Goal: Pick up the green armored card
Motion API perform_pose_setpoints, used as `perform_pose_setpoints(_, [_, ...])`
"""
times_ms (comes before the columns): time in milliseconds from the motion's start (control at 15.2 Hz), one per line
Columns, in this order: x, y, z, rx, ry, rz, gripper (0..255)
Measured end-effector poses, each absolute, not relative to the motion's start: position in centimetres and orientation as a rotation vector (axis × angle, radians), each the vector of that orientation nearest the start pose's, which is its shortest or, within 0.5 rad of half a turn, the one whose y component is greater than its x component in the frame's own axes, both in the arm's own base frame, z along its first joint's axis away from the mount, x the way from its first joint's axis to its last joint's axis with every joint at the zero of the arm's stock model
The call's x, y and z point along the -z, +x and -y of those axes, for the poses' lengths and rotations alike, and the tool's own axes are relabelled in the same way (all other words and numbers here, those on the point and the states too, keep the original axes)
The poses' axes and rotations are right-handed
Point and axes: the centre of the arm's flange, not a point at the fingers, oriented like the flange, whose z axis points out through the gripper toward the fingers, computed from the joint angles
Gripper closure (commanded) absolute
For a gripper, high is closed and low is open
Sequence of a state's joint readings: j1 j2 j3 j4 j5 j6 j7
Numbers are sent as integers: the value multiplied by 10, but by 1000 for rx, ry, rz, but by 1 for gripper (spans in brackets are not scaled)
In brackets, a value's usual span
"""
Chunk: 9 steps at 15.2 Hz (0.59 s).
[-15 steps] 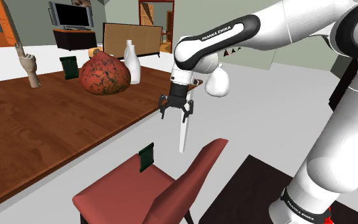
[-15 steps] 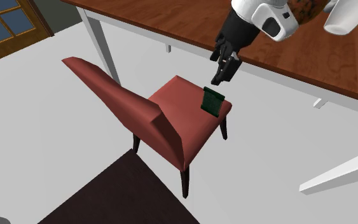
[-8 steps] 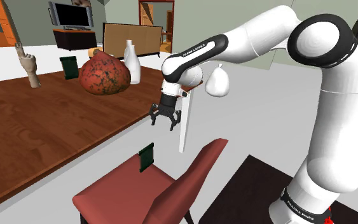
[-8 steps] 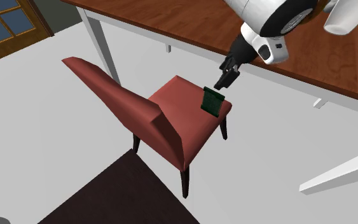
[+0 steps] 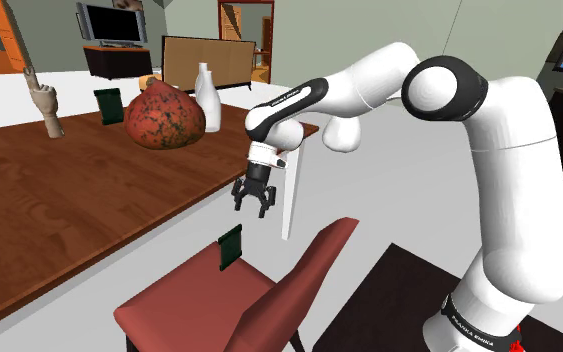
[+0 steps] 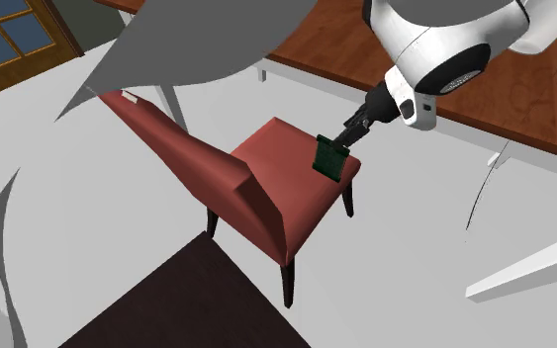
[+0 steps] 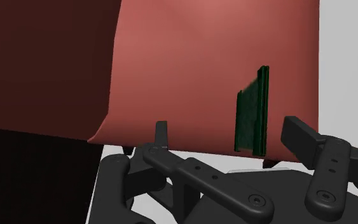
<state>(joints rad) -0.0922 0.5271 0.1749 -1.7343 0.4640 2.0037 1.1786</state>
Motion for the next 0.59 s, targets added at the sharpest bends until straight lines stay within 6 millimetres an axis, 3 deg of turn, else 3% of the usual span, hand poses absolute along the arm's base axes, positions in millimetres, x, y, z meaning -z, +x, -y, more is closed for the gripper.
perform_pose_setpoints(66, [-270,639,-68,-766,-2179,-1778,0])
perform_pose_setpoints(132, [-248,637,-66,-806,-2165,-1797,0])
perform_pose_setpoints(264, [-222,655,-63,-632,-2106,-1843,0])
perform_pose_setpoints(528, [-223,658,-57,-658,-2107,-1836,0])
perform_pose_setpoints(594, [-210,655,-59,-675,-2108,-1835,0])
